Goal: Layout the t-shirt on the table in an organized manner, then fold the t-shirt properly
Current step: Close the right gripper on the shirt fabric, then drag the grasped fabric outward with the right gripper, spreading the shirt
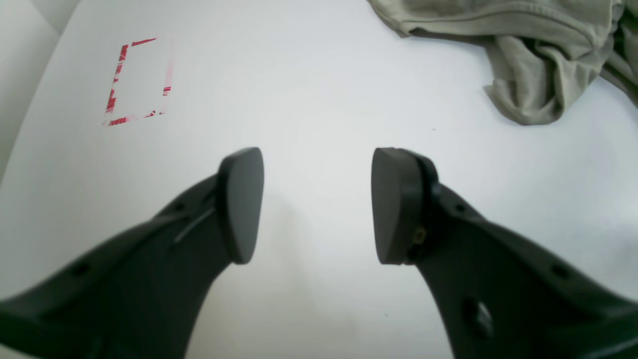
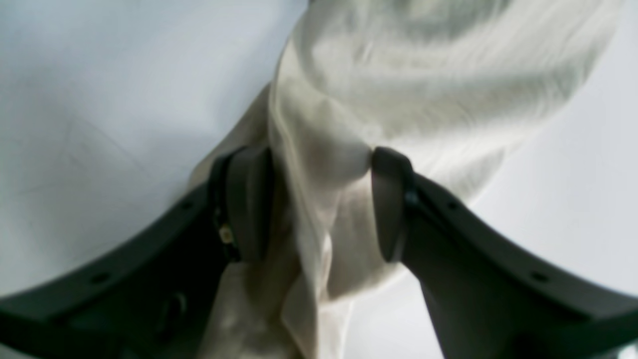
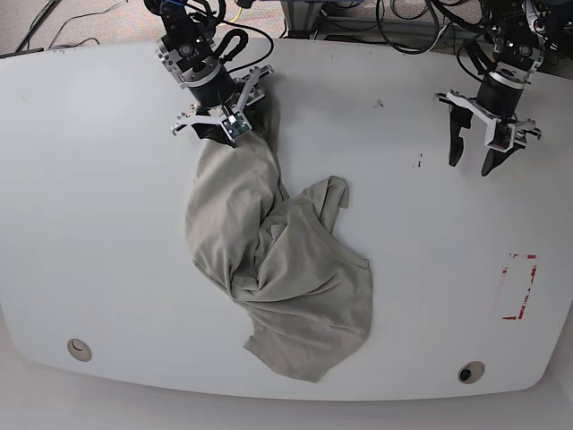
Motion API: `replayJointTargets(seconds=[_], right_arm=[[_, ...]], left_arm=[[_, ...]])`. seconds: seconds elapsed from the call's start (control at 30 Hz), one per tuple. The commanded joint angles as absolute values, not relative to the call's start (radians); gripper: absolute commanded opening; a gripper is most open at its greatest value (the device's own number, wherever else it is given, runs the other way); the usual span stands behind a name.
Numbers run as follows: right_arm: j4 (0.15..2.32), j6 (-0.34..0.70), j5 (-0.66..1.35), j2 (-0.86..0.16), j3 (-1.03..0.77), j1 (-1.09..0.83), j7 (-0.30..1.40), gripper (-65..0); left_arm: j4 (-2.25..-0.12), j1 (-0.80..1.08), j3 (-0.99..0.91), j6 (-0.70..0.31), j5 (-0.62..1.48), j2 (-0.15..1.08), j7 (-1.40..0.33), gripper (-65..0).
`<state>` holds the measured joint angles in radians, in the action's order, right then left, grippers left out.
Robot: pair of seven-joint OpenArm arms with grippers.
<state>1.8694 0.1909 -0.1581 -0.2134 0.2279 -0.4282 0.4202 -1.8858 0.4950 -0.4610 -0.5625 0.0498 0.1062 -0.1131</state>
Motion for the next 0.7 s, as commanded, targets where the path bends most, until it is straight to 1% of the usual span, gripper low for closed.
replayJointTargets(seconds=[0.0,0.03,0.07,0.13,0.23,0.3,0.37,0.5,0.67], right_arm=[[1.89,0.186,-0.16,-0.213,0.216,-0.418,0.395,-38.5],[1.89,0.186,-0.16,-0.213,0.214,-0.412,0.395,-40.4],[1.89,0.186,-0.159,-0.213,0.213,-0.403,0.395,-45.2],[1.886,0.186,-0.159,-0.213,0.211,-0.4,0.395,-51.8],[1.885,0.186,-0.159,-0.213,0.209,-0.387,0.395,-64.5],[1.885,0.186,-0.159,-0.213,0.209,-0.383,0.395,-65.0],[1.888,0.186,-0.159,-0.213,0.208,-0.381,0.395,-63.9],[1.914,0.186,-0.159,-0.213,0.188,-0.381,0.395,-65.0],[1.986,0.186,-0.157,-0.174,0.148,-0.387,0.404,-65.0]], left_arm=[[-1.902,0.492,-0.464,-0.561,0.064,0.114,-0.087,-32.4],[-1.902,0.492,-0.463,-0.561,0.064,0.114,-0.087,-32.4],[-1.902,0.492,-0.463,-0.561,0.064,0.114,-0.087,-32.4],[-1.902,0.49,-0.463,-0.561,0.064,0.114,-0.087,-32.4],[-1.902,0.49,-0.463,-0.561,0.064,0.114,-0.087,-32.4],[-1.902,0.49,-0.463,-0.561,0.064,0.114,-0.087,-32.4],[-1.902,0.49,-0.463,-0.561,0.064,0.114,-0.087,-32.4],[-1.902,0.473,-0.463,-0.561,0.064,0.114,-0.087,-32.4],[-1.9,0.464,-0.463,-0.561,0.064,0.131,-0.107,-32.4]])
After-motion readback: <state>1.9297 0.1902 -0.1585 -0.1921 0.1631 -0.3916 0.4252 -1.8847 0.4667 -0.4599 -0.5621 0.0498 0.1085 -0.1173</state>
